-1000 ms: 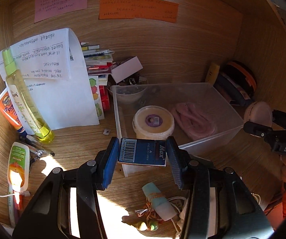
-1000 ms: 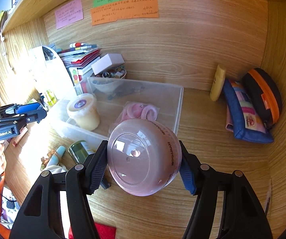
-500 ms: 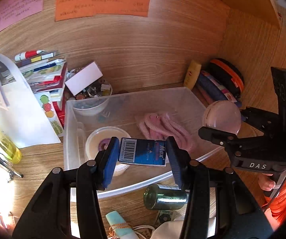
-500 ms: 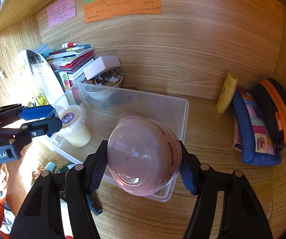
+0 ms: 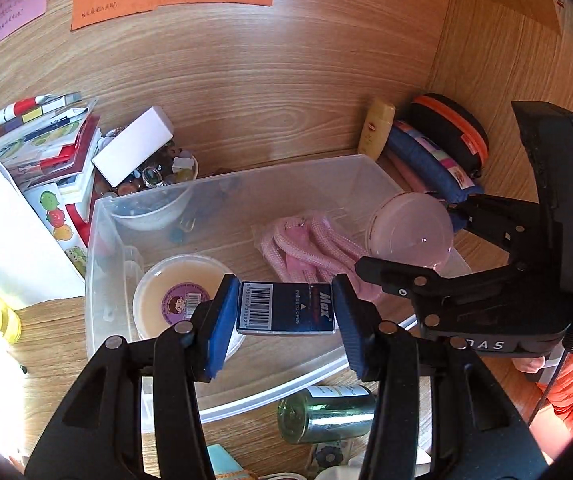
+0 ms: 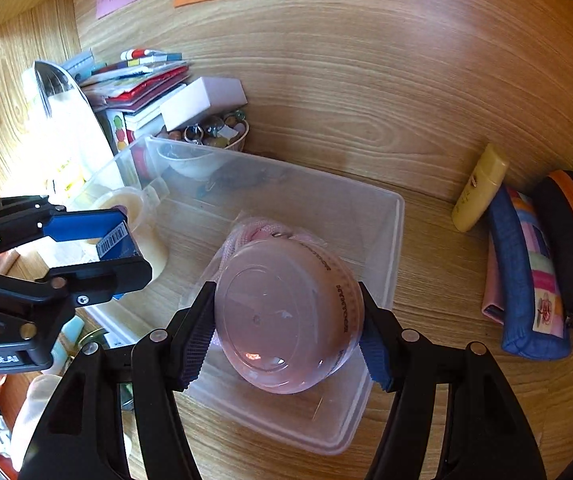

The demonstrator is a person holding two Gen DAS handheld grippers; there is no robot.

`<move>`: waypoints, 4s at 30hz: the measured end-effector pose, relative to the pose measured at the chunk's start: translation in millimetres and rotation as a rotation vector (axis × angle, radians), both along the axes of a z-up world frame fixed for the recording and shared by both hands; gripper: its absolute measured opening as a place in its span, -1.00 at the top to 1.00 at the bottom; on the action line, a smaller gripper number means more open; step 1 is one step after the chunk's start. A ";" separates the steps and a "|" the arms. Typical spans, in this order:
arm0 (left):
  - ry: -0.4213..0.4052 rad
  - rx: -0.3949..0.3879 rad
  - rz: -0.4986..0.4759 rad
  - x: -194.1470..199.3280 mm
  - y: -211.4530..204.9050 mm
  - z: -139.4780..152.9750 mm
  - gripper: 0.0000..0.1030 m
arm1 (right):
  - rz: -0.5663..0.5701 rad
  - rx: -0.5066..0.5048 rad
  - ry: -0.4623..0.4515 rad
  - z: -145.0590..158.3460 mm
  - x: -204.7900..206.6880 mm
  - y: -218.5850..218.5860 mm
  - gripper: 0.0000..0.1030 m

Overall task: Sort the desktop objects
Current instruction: 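Carry the Max box and pink dome case into the clear box and release both, then grasp the clear plastic cylinder with the right tool while the left approaches the green keychain, then close the left tool on the small green keychain with orange string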

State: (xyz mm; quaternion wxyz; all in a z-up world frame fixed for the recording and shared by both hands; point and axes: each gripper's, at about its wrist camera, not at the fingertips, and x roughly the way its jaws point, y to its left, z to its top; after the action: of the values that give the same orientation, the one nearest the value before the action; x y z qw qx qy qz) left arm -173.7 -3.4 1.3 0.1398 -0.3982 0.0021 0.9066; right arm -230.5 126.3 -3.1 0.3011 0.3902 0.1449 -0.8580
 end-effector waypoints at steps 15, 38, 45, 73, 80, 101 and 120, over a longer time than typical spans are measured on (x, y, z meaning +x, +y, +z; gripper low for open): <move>0.010 -0.032 0.028 -4.5 -0.2 -2.7 0.05 | 0.025 0.043 -0.016 -11.0 -0.4 -12.9 -0.19; 0.106 -0.106 0.101 36.0 -17.9 23.1 -0.29 | 0.000 0.007 0.064 18.7 49.3 14.8 -0.45; 0.082 -0.119 0.153 56.6 -42.2 18.6 -0.29 | 0.042 -0.006 0.069 18.6 69.2 17.7 -0.45; -0.133 -0.155 0.212 135.8 -78.3 -53.7 -0.30 | 0.125 -0.061 -0.023 -3.7 132.5 33.3 -0.45; -0.141 -0.136 0.191 142.3 -69.4 -57.9 -0.29 | 0.178 -0.058 -0.072 -17.3 152.8 26.1 -0.45; -0.144 -0.118 0.145 135.2 -48.4 -67.4 0.01 | 0.227 -0.064 -0.150 -35.2 146.5 -11.8 -0.39; -0.051 -0.084 0.205 148.6 -65.0 -39.4 0.45 | 0.106 -0.086 -0.086 -16.2 143.3 17.6 0.47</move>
State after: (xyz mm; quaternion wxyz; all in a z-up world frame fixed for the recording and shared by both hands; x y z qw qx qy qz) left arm -25.2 -68.4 -38.1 0.0296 -0.4249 -0.0040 0.9048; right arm -87.2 143.9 -19.3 0.3687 0.4053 0.1154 -0.8285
